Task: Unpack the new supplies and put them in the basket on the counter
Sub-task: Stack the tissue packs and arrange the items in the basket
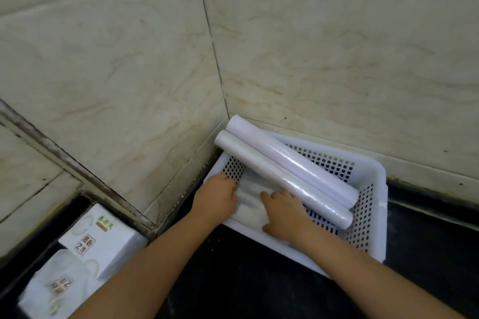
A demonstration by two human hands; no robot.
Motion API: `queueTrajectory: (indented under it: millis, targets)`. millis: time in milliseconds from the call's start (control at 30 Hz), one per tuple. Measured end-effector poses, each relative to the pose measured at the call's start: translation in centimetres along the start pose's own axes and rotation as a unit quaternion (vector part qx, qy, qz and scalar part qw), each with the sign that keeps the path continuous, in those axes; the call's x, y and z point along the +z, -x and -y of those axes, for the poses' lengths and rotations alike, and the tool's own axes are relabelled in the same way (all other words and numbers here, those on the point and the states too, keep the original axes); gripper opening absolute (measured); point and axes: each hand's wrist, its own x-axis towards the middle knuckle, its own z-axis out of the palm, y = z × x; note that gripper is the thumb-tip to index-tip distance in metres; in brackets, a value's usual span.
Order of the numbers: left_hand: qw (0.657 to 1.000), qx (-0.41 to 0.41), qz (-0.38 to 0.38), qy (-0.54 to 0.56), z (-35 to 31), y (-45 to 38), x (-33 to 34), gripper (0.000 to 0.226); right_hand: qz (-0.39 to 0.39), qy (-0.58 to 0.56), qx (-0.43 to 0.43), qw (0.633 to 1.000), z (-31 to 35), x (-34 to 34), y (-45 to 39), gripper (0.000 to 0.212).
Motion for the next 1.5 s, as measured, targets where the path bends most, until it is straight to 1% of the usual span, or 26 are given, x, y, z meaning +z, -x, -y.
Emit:
queueTrajectory:
  millis: [67, 133, 167, 200, 233, 300, 333, 367, 433, 467, 500, 533, 600, 700, 733, 833, 900, 1000, 1033, 1100, 1233, 1267, 1333, 1400, 1433, 1500]
  targets:
    - [1.000, 0.002, -0.011, 0.012, 0.3, 0.1, 0.1, 0.024, 0.015, -0.021, 0.025, 0.999, -0.1, -0.2, -0.2, 0.044]
    - [1.000, 0.009, -0.024, 0.018, 0.3, 0.3, 0.1, 0.026, 0.044, -0.055, 0.032, 0.997, -0.4, -0.5, -0.4, 0.015]
    - [0.999, 0.011, -0.032, 0.020, 0.2, 0.4, 0.1, 0.027, 0.056, -0.073, 0.031, 0.995, -0.5, -0.5, -0.5, 0.017]
    - [0.999, 0.011, -0.035, 0.019, 0.1, 0.5, 0.1, 0.027, 0.076, -0.085, 0.029, 0.993, -0.5, -0.6, -0.5, 0.028]
    - [0.999, 0.010, -0.032, 0.018, 0.0, 0.6, 0.0, 0.027, 0.099, -0.094, 0.025, 0.990, -0.4, -0.5, -0.6, 0.031]
    - [0.999, 0.009, -0.027, 0.018, -0.1, 0.5, -0.1, 0.028, 0.123, -0.106, 0.017, 0.987, -0.3, -0.3, -0.4, 0.033]
    - [1.000, 0.007, -0.024, 0.018, -0.1, 0.5, -0.2, 0.029, 0.119, -0.114, 0.021, 0.986, -0.4, -0.3, -0.2, 0.034]
    - [1.000, 0.004, -0.017, 0.016, -0.2, 0.4, -0.3, 0.029, 0.102, -0.124, 0.028, 0.987, -0.7, -0.5, 0.1, 0.034]
    - [1.000, 0.002, 0.002, 0.006, -0.3, 0.1, -0.3, 0.023, 0.045, -0.161, 0.059, 0.984, -2.3, -1.5, 0.8, 0.016]
    - [1.000, 0.001, 0.021, 0.000, -0.5, -0.3, -0.3, 0.022, 0.019, -0.180, 0.081, 0.980, -3.2, -2.1, 1.5, 0.012]
    - [0.999, 0.000, 0.052, -0.005, -0.8, -0.6, -0.2, 0.022, -0.002, -0.189, 0.106, 0.976, -4.3, -2.7, 2.2, 0.021]
    - [0.997, 0.003, 0.082, -0.015, -1.2, -1.1, -0.1, 0.023, -0.017, -0.188, 0.127, 0.974, -5.5, -3.2, 2.9, 0.023]
    - [0.988, 0.025, 0.144, -0.049, -2.4, -2.4, 0.4, 0.016, -0.049, -0.185, 0.158, 0.969, -7.4, -3.7, 3.9, 0.021]
    - [0.972, 0.089, 0.203, -0.080, -4.2, -4.3, 1.5, 0.049, -0.070, -0.173, 0.182, 0.965, -8.7, -3.7, 4.3, 0.017]
    - [0.969, 0.090, 0.211, -0.091, -4.7, -4.8, 1.9, 0.053, -0.077, -0.170, 0.182, 0.965, -8.8, -3.6, 4.3, 0.013]
    - [0.960, 0.056, 0.246, -0.120, -5.4, -5.7, 2.7, 0.050, -0.096, -0.180, 0.171, 0.964, -8.7, -3.2, 4.2, 0.011]
    - [0.953, 0.076, 0.246, -0.159, -5.3, -5.5, 2.6, 0.046, -0.119, -0.204, 0.169, 0.957, -8.8, -3.0, 4.2, 0.009]
    - [0.931, 0.149, 0.261, -0.210, -4.3, -4.9, 2.2, 0.035, -0.135, -0.249, 0.165, 0.945, -9.1, -3.2, 4.6, 0.007]
    - [0.929, 0.160, 0.265, -0.203, -3.8, -4.6, 2.0, 0.030, -0.137, -0.264, 0.159, 0.941, -9.2, -3.4, 4.7, 0.004]
    - [0.935, 0.162, 0.273, -0.160, -3.0, -4.3, 1.5, 0.025, -0.130, -0.303, 0.152, 0.932, -9.4, -3.7, 5.1, 0.013]
    - [0.958, 0.142, 0.238, -0.069, -2.5, -4.5, 1.3, 0.034, -0.138, -0.425, 0.148, 0.882, -10.2, -4.7, 6.0, 0.008]
    - [0.960, 0.140, 0.232, -0.070, -2.6, -4.9, 1.5, 0.036, -0.144, -0.448, 0.150, 0.870, -10.7, -4.9, 6.3, 0.012]
    - [0.959, 0.126, 0.244, -0.067, -3.3, -5.7, 2.0, 0.054, -0.152, -0.479, 0.152, 0.851, -11.4, -5.4, 6.7, 0.020]
    - [0.961, 0.101, 0.246, -0.077, -4.0, -6.6, 2.9, 0.068, -0.140, -0.497, 0.153, 0.843, -11.7, -5.6, 7.1, 0.018]
    - [0.961, 0.091, 0.244, -0.092, -4.2, -7.0, 3.5, 0.069, -0.129, -0.507, 0.155, 0.838, -11.7, -5.6, 7.2, 0.015]
    - [0.954, 0.080, 0.259, -0.124, -4.6, -7.3, 4.4, 0.065, -0.104, -0.527, 0.158, 0.829, -11.6, -5.3, 7.3, 0.017]
